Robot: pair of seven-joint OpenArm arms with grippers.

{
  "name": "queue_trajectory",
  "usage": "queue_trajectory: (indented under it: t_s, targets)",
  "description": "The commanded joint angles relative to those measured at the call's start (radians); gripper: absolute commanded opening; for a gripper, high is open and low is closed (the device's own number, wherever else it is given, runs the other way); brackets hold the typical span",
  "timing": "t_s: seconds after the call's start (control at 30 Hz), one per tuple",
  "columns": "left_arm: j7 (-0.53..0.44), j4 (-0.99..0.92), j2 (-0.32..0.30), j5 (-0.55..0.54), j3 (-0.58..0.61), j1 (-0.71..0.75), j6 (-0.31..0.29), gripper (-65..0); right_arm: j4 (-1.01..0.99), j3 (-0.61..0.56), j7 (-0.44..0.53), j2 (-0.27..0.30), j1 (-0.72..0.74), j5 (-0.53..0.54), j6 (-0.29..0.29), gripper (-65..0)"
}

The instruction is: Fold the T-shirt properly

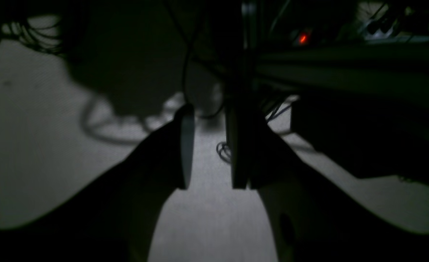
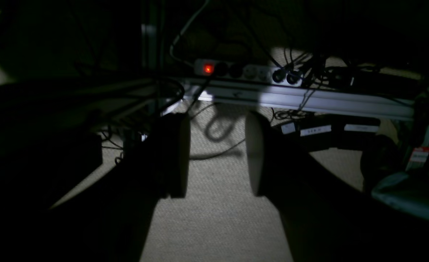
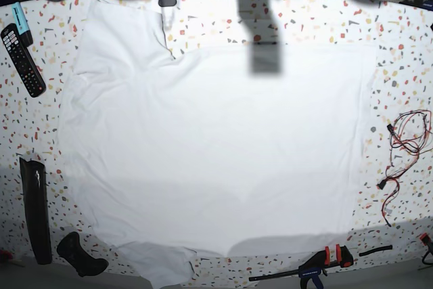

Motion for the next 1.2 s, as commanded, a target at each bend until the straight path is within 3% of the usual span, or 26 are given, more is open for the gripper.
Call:
queue_trajectory:
  t_s: [0.0,0.1,0.17,0.43,0.83,0.87,0.97,1.0,1.07,1.17]
  targets:
    - [-0.049,0.01,-0.008,0.0,0.001,0.016,-0.023,-48.2,0.009,0.001,0.018,0.009,-0.008,-0.002,0.003,-39.7]
    - [-0.248,0.038,-0.024,0.0,0.0,0.05,-0.05,-48.2,0.032,0.001,0.021,0.015,-0.027,-0.002,0.003,-39.7]
    - [-0.326,0.057,-0.025,0.0,0.0,0.079,-0.093,-48.2,0.052,0.001,0.021,0.017,-0.044,-0.002,0.003,-39.7]
    - [-0.256,0.076,-0.014,0.001,0.0,0.13,-0.114,-48.2,0.114,0.001,0.021,0.017,-0.11,-0.002,0.003,-39.7]
    - [-0.254,0.076,-0.014,0.002,0.0,0.142,-0.117,-48.7,0.116,0.001,0.013,0.018,-0.133,-0.002,0.003,-39.7]
    - [-0.254,0.076,-0.014,0.001,0.0,0.148,-0.14,-49.6,0.116,0.001,0.014,0.019,-0.14,-0.002,0.004,-39.7]
    - [-0.274,0.077,-0.021,0.001,0.0,0.179,-0.292,-52.9,0.116,0.001,0.03,0.024,-0.172,0.013,0.004,-39.8]
    - [-0.309,0.078,-0.021,0.002,0.0,0.192,-0.312,-53.8,0.117,0.001,0.047,0.025,-0.188,0.023,0.004,-39.7]
    - [-0.39,0.095,-0.027,0.004,0.0,0.224,-0.312,-53.8,0.128,0.001,0.08,0.028,-0.223,0.039,0.005,-39.8]
    - [-0.414,0.146,-0.049,0.004,0.0,0.275,-0.31,-53.8,0.175,0.001,0.085,0.039,-0.292,0.035,0.007,-39.8]
